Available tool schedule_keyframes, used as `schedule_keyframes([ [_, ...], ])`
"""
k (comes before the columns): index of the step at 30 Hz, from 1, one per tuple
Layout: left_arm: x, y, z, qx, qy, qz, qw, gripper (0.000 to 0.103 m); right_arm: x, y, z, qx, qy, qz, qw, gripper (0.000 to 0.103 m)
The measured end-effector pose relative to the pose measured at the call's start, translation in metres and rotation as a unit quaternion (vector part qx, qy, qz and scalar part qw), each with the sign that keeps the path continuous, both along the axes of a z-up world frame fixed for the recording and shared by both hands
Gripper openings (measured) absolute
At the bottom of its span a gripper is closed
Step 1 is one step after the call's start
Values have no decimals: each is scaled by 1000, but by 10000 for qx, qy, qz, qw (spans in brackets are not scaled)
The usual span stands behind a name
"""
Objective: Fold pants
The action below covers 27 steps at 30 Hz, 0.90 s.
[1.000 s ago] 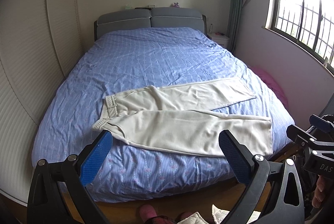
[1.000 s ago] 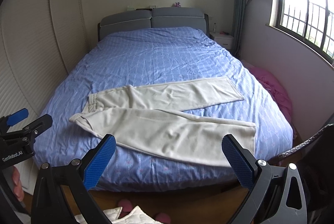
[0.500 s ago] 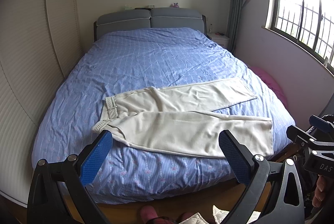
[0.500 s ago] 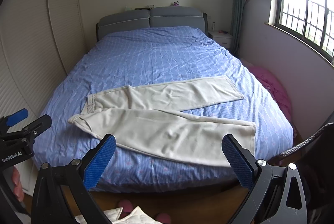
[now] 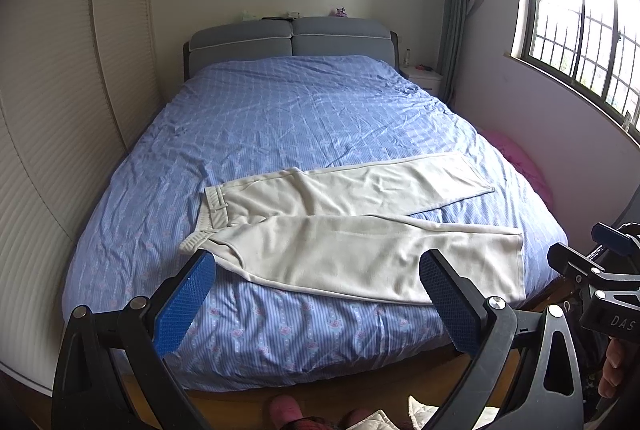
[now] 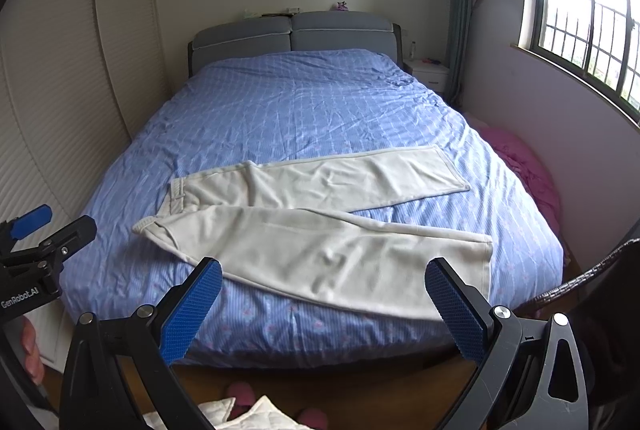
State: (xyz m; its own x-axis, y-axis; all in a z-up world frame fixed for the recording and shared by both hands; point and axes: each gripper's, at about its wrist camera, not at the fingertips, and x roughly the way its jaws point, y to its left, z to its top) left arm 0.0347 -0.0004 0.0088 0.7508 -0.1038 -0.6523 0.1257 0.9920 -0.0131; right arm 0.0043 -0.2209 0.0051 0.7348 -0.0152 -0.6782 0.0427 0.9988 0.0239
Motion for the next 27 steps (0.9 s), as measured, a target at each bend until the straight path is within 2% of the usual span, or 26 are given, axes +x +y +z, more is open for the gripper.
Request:
schedule_keyframes([
  [17,2,7,-6,-39,93,205,9997,103,4,12,-10,9,78,97,9999,102],
  [27,27,58,-35,90,436,679,9967,103,38,33,-33,140,420,218,9988,102],
])
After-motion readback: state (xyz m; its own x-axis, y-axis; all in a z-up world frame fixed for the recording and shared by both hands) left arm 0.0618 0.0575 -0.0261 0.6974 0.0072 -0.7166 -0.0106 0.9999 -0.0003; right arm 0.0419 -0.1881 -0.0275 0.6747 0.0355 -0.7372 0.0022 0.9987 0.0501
